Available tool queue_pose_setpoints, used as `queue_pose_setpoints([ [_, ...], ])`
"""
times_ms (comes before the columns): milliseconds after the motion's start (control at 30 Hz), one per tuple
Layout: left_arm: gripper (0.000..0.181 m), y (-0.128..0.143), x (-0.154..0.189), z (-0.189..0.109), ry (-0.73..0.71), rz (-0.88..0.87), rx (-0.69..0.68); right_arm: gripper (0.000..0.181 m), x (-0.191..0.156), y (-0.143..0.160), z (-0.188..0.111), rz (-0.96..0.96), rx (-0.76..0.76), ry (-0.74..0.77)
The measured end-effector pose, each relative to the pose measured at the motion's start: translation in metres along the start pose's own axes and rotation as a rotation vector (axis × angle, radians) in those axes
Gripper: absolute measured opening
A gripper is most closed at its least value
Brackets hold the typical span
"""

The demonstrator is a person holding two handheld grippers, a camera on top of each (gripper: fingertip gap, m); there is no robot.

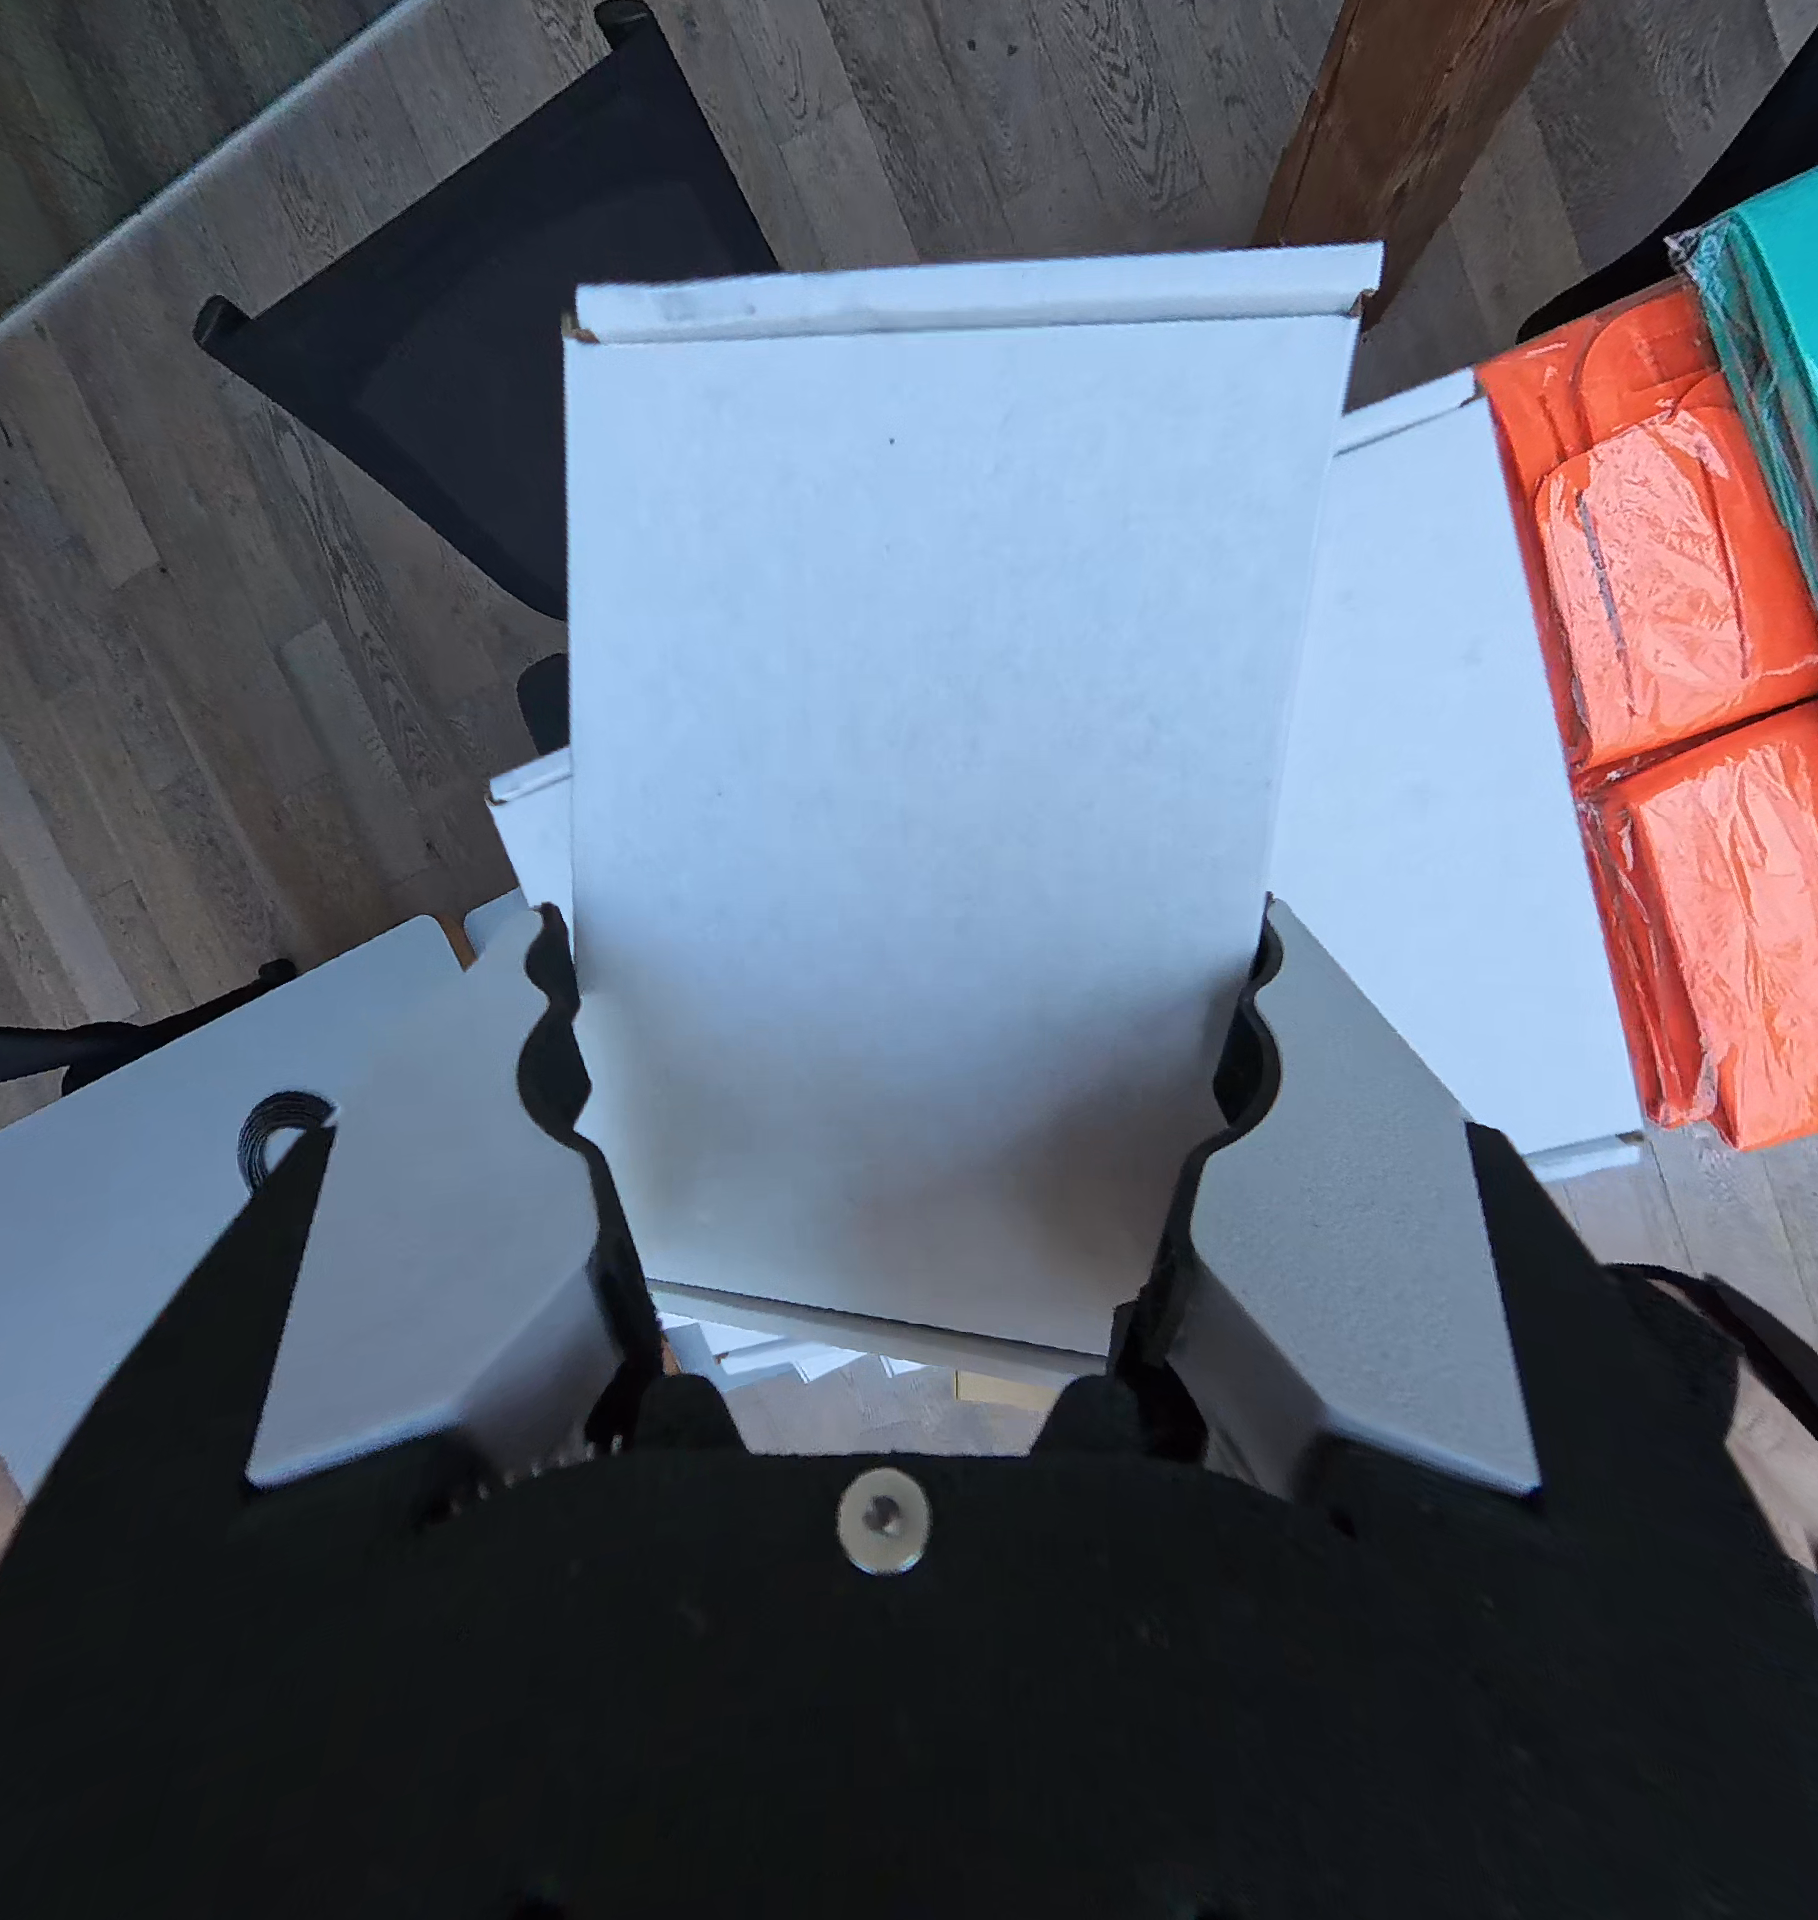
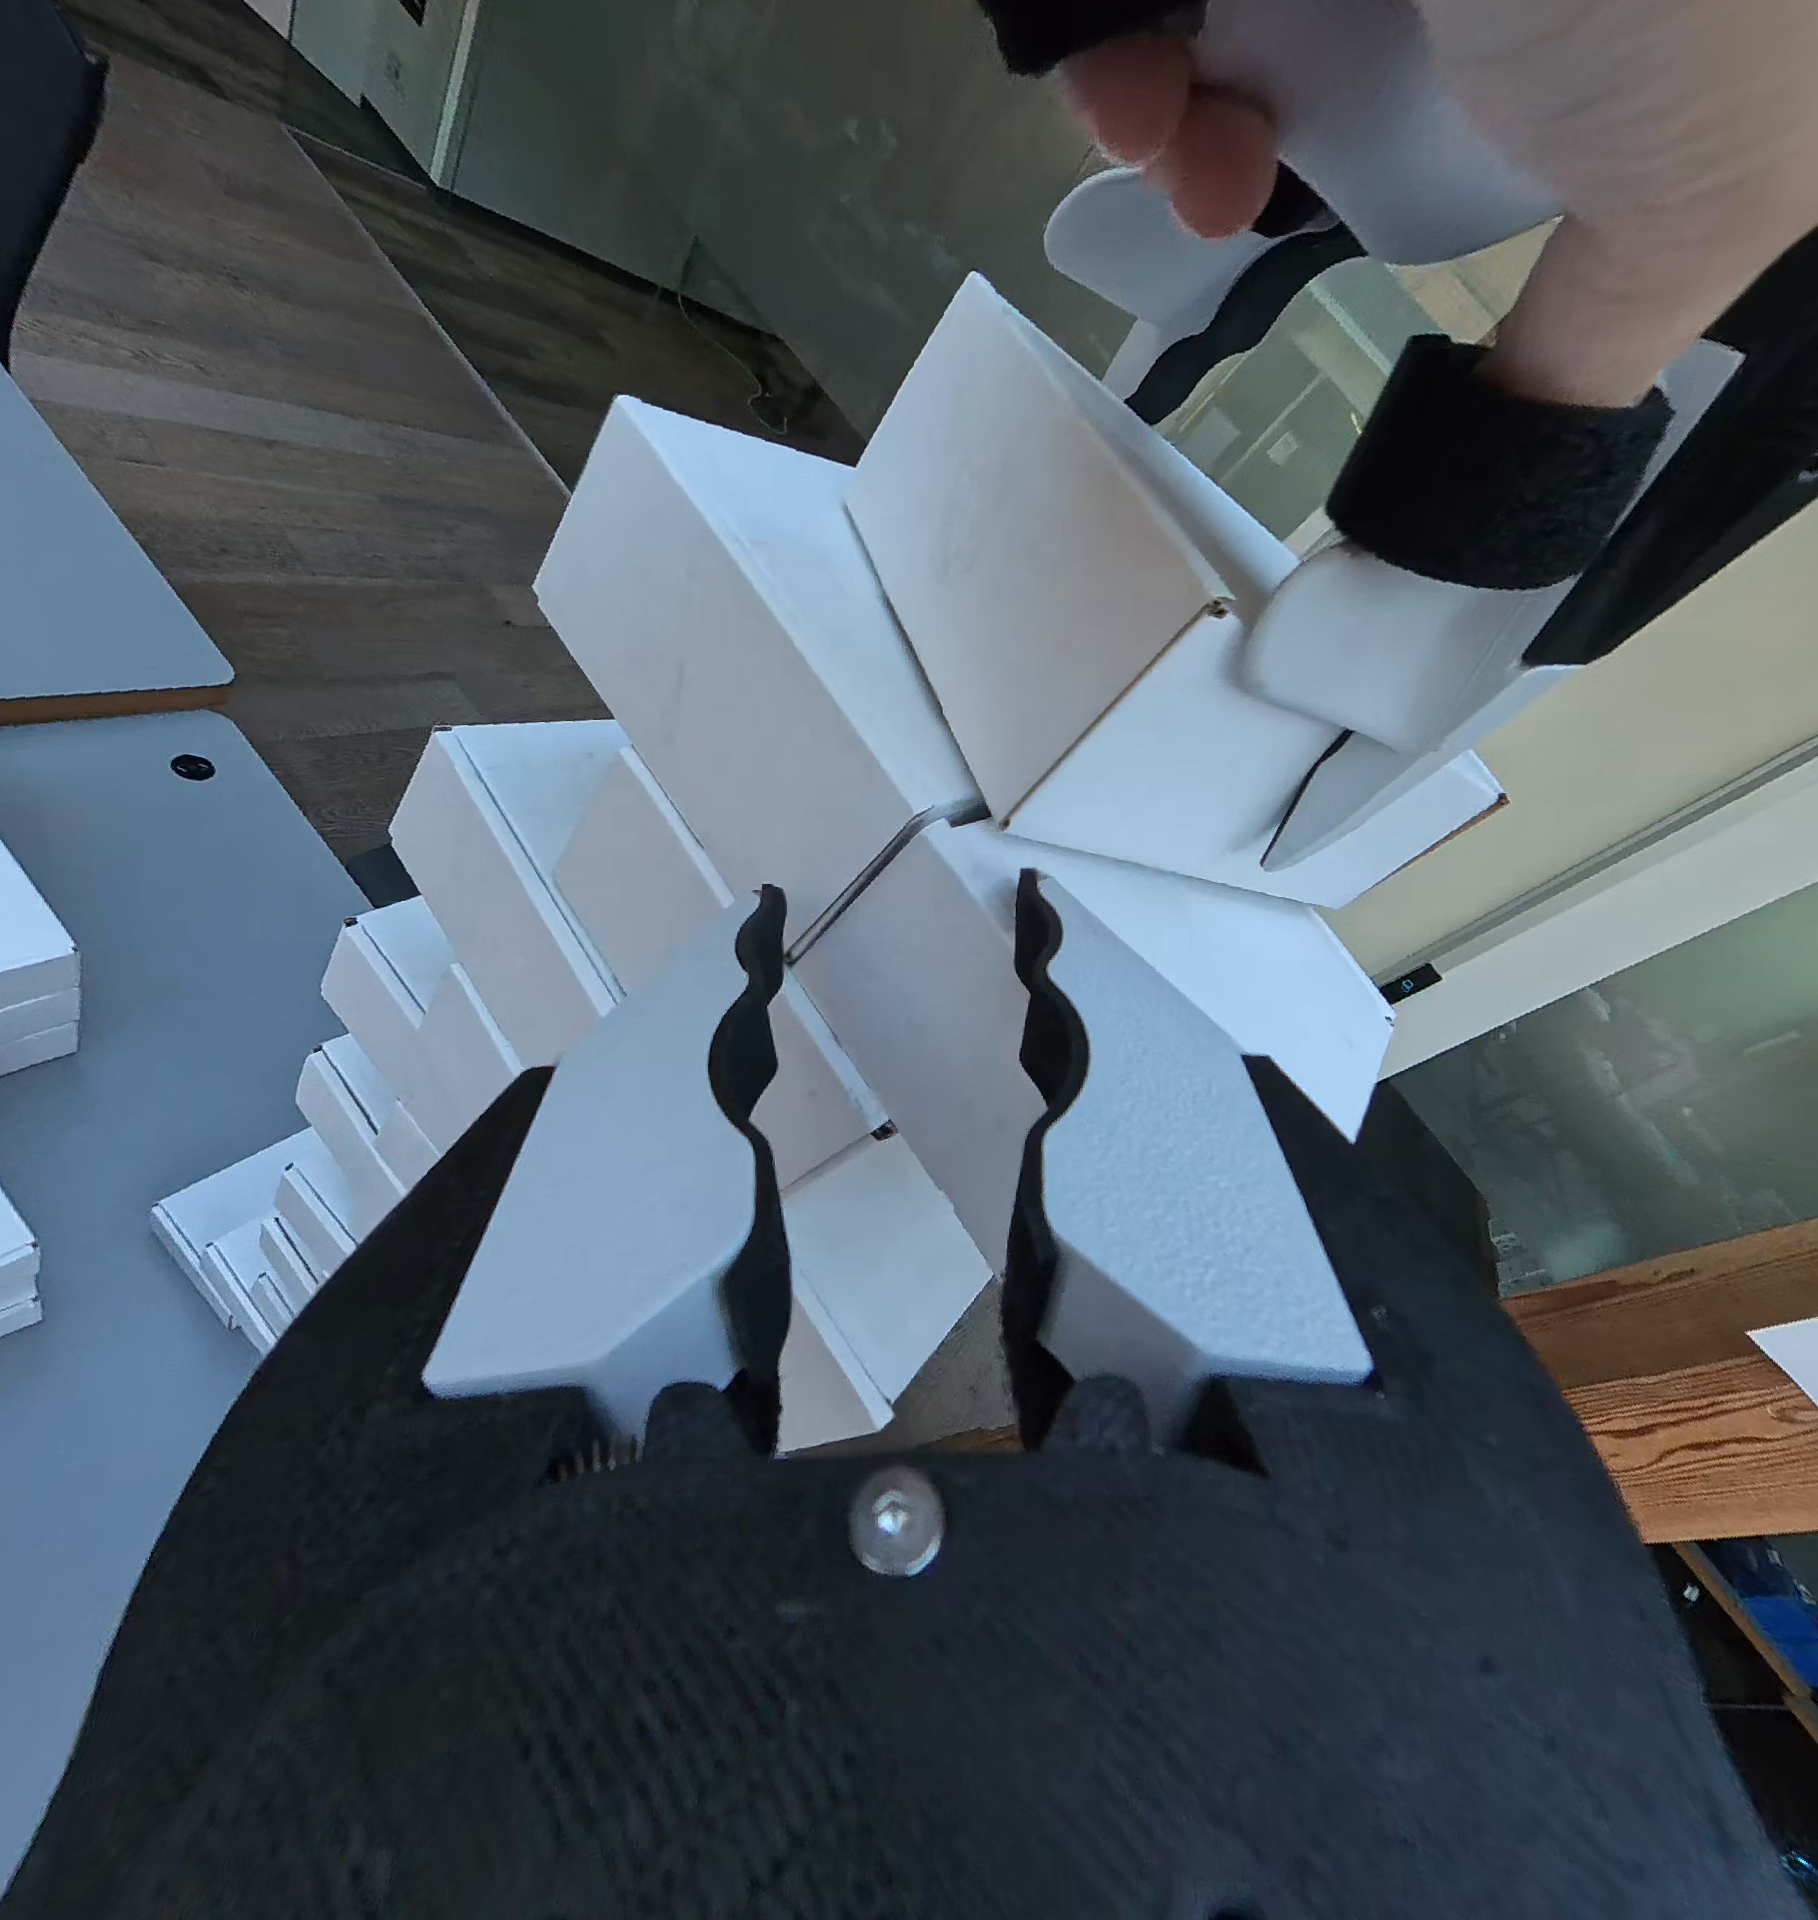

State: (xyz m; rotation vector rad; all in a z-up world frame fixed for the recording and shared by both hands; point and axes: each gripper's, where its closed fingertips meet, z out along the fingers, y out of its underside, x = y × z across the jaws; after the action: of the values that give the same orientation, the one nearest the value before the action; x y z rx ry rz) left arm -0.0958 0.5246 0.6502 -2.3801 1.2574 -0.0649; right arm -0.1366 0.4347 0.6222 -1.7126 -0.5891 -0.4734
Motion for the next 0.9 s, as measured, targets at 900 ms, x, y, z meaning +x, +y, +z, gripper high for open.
queue_pose_setpoints([
  [900,0.125,0.014,0.003,-0.007,-0.046,-0.07,-0.025,0.038,0.018,0.016,-0.03,-0.268,0.023,0.046],
])
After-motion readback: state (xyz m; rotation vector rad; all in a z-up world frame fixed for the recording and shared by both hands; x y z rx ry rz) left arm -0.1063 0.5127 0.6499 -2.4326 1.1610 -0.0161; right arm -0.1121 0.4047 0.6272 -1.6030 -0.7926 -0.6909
